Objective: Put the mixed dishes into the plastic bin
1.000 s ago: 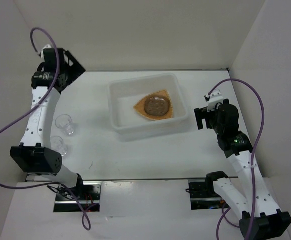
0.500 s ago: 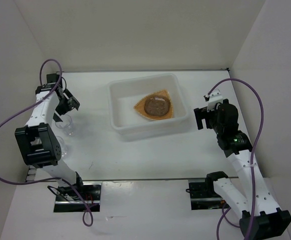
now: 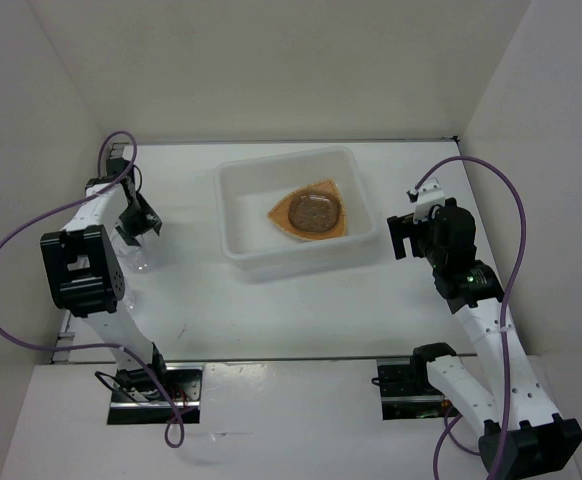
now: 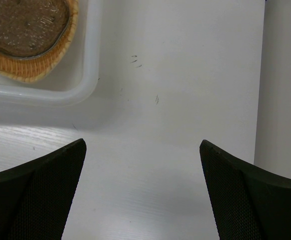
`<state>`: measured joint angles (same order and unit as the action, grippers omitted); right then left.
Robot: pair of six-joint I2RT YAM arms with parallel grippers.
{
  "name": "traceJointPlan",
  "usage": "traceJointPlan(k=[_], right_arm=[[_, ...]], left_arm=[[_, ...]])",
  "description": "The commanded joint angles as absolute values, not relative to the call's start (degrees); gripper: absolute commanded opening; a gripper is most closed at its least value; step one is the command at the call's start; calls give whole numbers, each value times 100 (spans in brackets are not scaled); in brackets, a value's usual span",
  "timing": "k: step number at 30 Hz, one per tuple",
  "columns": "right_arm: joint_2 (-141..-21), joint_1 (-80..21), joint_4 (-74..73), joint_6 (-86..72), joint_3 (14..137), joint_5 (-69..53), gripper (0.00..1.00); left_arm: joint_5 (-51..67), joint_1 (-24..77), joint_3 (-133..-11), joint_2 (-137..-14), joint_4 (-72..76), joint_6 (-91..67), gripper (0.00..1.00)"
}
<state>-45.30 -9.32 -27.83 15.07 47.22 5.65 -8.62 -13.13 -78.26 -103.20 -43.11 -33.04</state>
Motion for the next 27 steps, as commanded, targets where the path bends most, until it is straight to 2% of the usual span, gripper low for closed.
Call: traceJointPlan(k=[1, 2, 4, 5, 9, 13, 14, 16, 19, 27], right_arm=[[-4526, -896, -2479, 1538, 4649, 650, 99], [-4526, -896, -2479, 1538, 4649, 650, 99], [-4526, -896, -2479, 1538, 4649, 703, 99], [-4526, -896, -2479, 1538, 4649, 703, 99], [-4526, -896, -2479, 1538, 4649, 703, 99], [-4526, -896, -2479, 1538, 4649, 703, 99], [-4526, -896, -2479, 1538, 4649, 703, 99], [-4526, -896, -2479, 1538, 4649, 703, 99], [-4526, -896, -2479, 1538, 4649, 651, 99], [-4474, -896, -2479, 1538, 4649, 650, 99]], left_arm=[[-808, -1345, -7761, -10433, -4078, -3129, 55], [-869, -1345, -7761, -10433, -4078, -3129, 32], [-1089, -1397, -7883, -10249, -4183, -3278, 7], [-1090, -1397, -7988, -10161, -4305, -3348, 0], [-652, -1397, -8402, -9388, -3974, -3743, 0], [929, -1188, -8559, -8684, -2700, -3806, 0], [1184, -1073, -8969, -8684, -2611, -3753, 0], [1449, -608, -9594, -9076, -2610, -3448, 0], [1486, 182, -11032, -9877, -3485, -2711, 0], [144, 1748, -12946, -11644, -4877, -1898, 0]])
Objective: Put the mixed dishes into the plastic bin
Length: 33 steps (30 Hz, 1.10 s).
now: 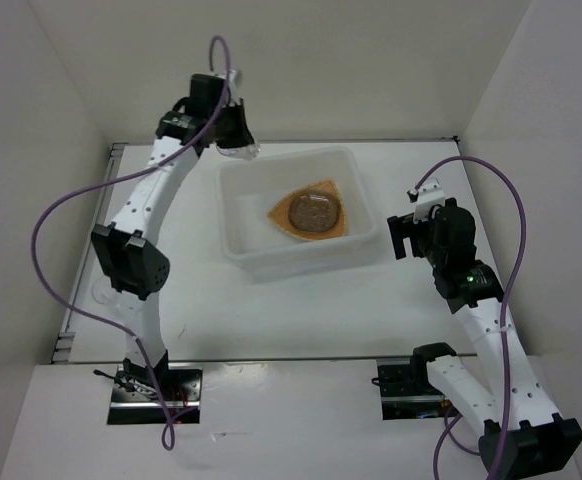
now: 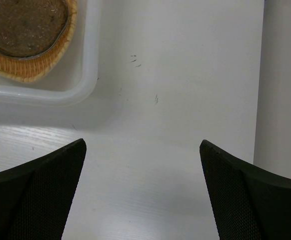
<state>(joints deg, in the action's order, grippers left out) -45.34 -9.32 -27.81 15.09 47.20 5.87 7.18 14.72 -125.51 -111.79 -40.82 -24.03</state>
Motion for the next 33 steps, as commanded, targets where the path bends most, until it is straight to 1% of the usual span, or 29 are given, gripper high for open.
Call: traceJointPlan(k=[1, 6, 13, 15, 16, 17, 19, 21, 22, 24, 25, 28, 29, 32, 33], right_arm=[[-4421, -896, -2479, 1538, 4649, 650, 99], [-4421, -896, -2426, 1538, 4649, 703, 99], [-4421, -896, -2426, 1538, 4649, 703, 99], [-4421, -896, -2426, 1538, 4649, 703, 99], [-4421, -896, -2426, 1538, 4649, 703, 99], [-4421, -896, -2426, 1538, 4649, 703, 99], [-4369, -896, -2426, 1538, 4649, 756, 99], [-4368, -896, -2426, 1538, 4649, 756, 99], [-4368, -896, -2426, 1538, 4649, 756, 99], [-4368, -896, -2426, 1538, 4649, 756, 99], [-4368, -896, -2426, 1538, 4649, 756, 99], [-4420, -896, -2426, 1538, 4649, 704, 99], [-4421, -896, -2426, 1538, 4649, 703, 99], [-4421, -896, -2426, 1538, 4649, 703, 99], [-4473, -896, -2426, 1538, 4649, 651, 99]], left_arm=[[19, 1975, -12946, -11733, -4948, -1820, 0], [-1087, 2478, -13017, -12234, -5177, -1644, 0], [-1555, 2777, -13087, -12866, -5229, -1644, 0], [-1644, 2777, -13035, -12920, -5291, -1644, 2], [-1713, 2777, -12982, -12998, -5291, -1644, 5], [-1775, 2777, -12981, -13086, -5343, -1644, 10], [-1775, 2777, -12920, -13148, -5344, -1696, 14], [-1889, 2777, -12867, -13218, -5344, -1696, 15], [-1890, 2777, -12867, -13219, -5344, -1696, 19], [-1890, 2777, -12929, -13219, -5344, -1696, 24], [-1829, 2777, -13007, -13219, -5344, -1748, 39], [-1758, 2777, -13078, -13148, -5344, -1801, 48], [-1758, 2777, -13078, -13053, -5422, -1802, 55], [-2073, 2777, -13280, -12623, -5624, -1924, 60], [-2492, 2830, -13280, -12212, -5625, -1925, 67]])
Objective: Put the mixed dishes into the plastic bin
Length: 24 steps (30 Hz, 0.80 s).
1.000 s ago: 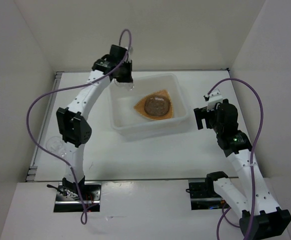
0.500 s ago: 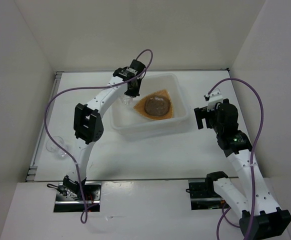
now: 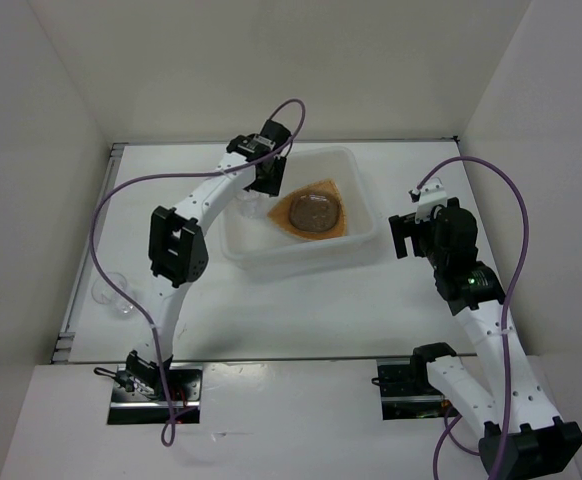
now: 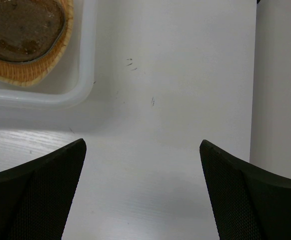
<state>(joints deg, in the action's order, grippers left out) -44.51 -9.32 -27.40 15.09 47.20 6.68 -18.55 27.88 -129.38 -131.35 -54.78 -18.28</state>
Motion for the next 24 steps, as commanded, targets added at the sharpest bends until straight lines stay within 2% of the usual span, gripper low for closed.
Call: traceJointPlan(k=[1, 4, 8, 9, 13, 17, 20, 24], right_arm=[[-4474, -896, -2426, 1538, 4649, 650, 99], [-4474, -896, -2426, 1591, 4649, 650, 99], [-4526, -949, -2478, 1591, 4649, 528, 99], [-4526, -949, -2479, 1591, 4649, 527, 99], [-4649, -1001, -2479, 1591, 4649, 475, 99], [-4755, -1002, -2531, 1591, 4649, 475, 99], [-4807, -1002, -2531, 1591, 4649, 475, 99], [-4808, -1002, -2531, 1644, 4649, 475, 99]], left_arm=[[-2748, 2882, -13202, -11973, -5721, -2012, 70], [-3462, 2735, -12894, -11050, -6202, -2451, 81], [-3305, 2225, -12000, -10120, -7232, -3469, 82], [-3061, 2154, -11083, -9899, -7233, -3559, 84], [-2797, 1689, -8841, -8800, -7076, -4270, 88], [-2391, 855, -7520, -7606, -6707, -4368, 94], [-2180, 232, -6892, -7348, -6504, -4271, 96], [-2242, -349, -6926, -7278, -6417, -4088, 96]])
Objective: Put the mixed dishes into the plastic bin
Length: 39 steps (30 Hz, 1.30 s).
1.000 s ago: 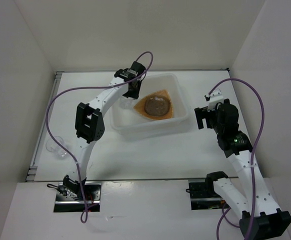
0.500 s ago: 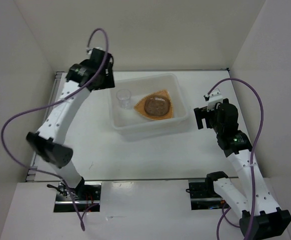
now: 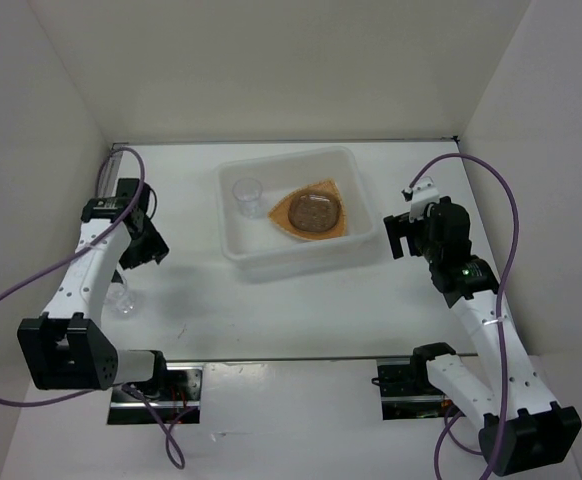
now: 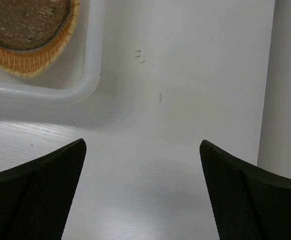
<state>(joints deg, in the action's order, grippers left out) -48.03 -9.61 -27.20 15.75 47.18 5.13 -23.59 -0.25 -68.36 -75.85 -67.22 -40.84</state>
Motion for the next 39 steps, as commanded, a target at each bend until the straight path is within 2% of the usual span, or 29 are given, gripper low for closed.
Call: traceJointPlan(k=[1, 4, 9, 12, 24, 25, 27, 28, 29, 30, 34, 37, 39], right_arm=[[-4808, -1002, -2531, 1644, 4649, 475, 99], [-4685, -1002, -2531, 1644, 4649, 527, 99], [-4632, -1002, -2531, 1644, 4649, 580, 99], [-4580, -1002, -2531, 1644, 4649, 580, 99], [-4579, -1002, -2479, 1644, 4649, 633, 99], [-4579, -1002, -2479, 1644, 4649, 633, 99], [-4579, -1002, -2479, 1644, 4649, 633, 99], [-4579, -1002, -2479, 1644, 4649, 633, 99], [-4579, -1002, -2479, 1644, 4649, 633, 99], [-4527, -1002, -2479, 1644, 4597, 633, 99], [-4526, -1002, -2479, 1644, 4597, 686, 99], [-4526, -1002, -2479, 1644, 4597, 686, 99], [-4579, -1002, -2479, 1644, 4597, 686, 99]], left_arm=[[-2189, -465, -6926, -7277, -6346, -4035, 96], [-2127, -922, -6874, -7452, -6118, -3981, 99], [-1416, -1642, -6531, -7839, -5476, -3832, 99], [-1222, -1723, -6355, -7962, -5169, -3762, 99], [-1081, -1828, -6302, -8964, -4755, -3595, 79], [-1081, -1828, -6302, -9017, -4703, -3595, 76], [-1081, -1828, -6302, -9157, -4702, -3595, 56], [-1081, -1828, -6302, -9158, -4702, -3595, 37], [-1081, -1828, -6302, -9228, -4650, -3534, 22], [-1020, -1828, -6363, -9281, -4649, -3533, 0], [-854, -1828, -6687, -9142, -4702, -3480, 0], [-336, -1828, -7267, -7995, -4353, -3630, 0], [1224, -1750, -7478, -7577, -3381, -3508, 0]])
